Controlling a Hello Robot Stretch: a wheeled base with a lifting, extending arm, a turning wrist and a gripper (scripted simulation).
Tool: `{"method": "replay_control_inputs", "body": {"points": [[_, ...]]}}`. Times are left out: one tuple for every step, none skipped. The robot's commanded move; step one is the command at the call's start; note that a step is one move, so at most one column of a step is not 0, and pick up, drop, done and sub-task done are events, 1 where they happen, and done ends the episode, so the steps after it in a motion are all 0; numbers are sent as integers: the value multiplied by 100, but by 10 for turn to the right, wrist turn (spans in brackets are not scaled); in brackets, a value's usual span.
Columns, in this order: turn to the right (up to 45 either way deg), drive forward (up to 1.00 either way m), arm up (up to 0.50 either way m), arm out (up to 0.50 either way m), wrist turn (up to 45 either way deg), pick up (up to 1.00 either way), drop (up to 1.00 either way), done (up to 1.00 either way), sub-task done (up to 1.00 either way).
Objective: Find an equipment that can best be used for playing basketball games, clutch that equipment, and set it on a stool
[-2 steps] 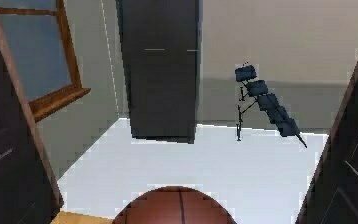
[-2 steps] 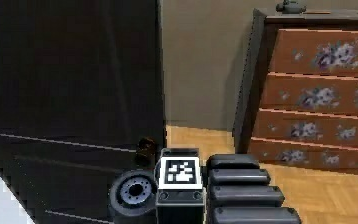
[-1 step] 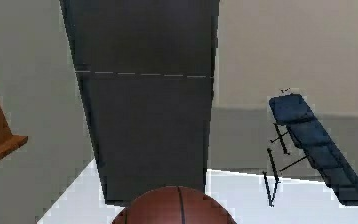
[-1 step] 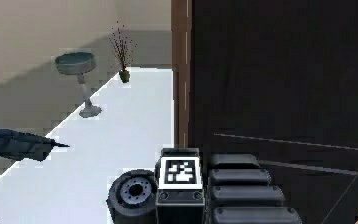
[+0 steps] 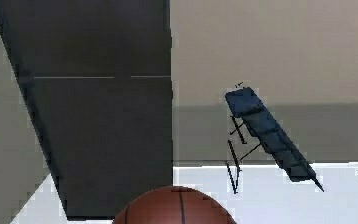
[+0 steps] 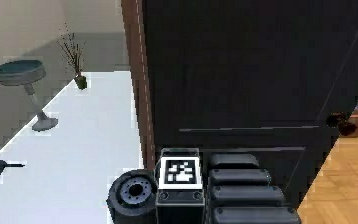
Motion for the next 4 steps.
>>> {"method": "replay_control_inputs", "body": {"points": [[0, 20, 0, 0, 0, 0, 0, 0, 0], [330, 0, 0, 0, 0, 0, 0, 0, 0], [0, 75, 0, 0, 0, 0, 0, 0, 0], [450, 0, 0, 0, 0, 0, 0, 0, 0]]}}
